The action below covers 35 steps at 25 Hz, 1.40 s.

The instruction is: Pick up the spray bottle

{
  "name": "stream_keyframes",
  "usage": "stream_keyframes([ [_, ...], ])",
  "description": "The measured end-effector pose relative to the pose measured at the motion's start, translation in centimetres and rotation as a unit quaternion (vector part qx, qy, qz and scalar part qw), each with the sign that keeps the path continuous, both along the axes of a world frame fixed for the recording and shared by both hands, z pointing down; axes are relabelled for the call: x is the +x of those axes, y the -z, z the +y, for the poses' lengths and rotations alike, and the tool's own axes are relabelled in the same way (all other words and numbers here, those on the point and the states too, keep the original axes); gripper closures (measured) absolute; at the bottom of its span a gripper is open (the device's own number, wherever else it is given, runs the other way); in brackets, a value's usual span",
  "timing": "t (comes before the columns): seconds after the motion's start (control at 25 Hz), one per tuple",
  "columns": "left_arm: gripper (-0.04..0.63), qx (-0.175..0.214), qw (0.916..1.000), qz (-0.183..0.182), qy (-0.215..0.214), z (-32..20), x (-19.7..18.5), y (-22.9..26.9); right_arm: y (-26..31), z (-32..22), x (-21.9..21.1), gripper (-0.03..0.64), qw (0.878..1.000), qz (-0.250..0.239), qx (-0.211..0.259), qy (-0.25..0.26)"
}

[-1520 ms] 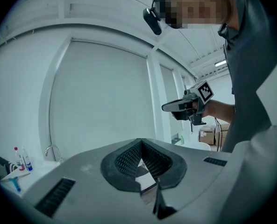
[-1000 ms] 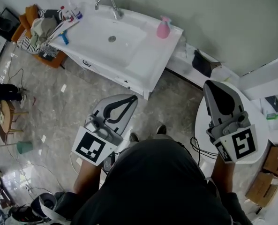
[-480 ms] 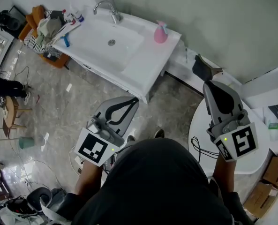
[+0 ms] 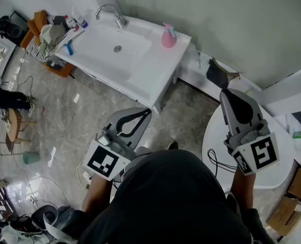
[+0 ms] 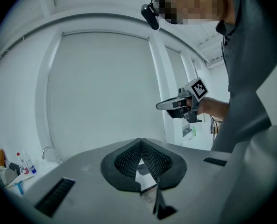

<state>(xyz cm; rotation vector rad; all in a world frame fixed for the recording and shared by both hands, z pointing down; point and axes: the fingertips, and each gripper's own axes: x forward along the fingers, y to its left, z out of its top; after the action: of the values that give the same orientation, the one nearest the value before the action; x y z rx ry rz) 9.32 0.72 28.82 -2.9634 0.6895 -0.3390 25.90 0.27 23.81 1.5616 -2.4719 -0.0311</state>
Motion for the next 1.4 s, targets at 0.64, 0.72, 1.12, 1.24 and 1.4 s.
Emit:
stream_keyframes([
  [0.64,0.591,0.005,0.9996,-0.006,-0.028,-1.0,2.3,0.0,-0.8,-0.4,2.2,0.609,1.000,-0.006,-0.010,-0.024],
  [0.72,0.591,0.009,0.9993,-0.009,-0.035,-0.9,2.5,-0.1,-0.9,-0.6,2.2,0.609,1.000,-0.008,-0.011,-0.025],
  [1.12,0.591,-0.015,0.9988,0.004,-0.047,-4.8,-0.4,-0.9,-1.3,-4.3,-0.1,0.609,0.998,0.003,-0.029,-0.054],
  [1.24,0.591,-0.001,0.9982,0.004,-0.059,-6.6,-2.3,-0.3,-0.8,-5.3,-2.6,0.609,0.998,0.006,-0.025,-0.052],
  [1.4,0.591,-0.008,0.9979,0.023,-0.060,-8.7,-4.8,-0.2,-0.3,-6.9,-5.2,0.609,0.998,0.016,-0.025,-0.062],
])
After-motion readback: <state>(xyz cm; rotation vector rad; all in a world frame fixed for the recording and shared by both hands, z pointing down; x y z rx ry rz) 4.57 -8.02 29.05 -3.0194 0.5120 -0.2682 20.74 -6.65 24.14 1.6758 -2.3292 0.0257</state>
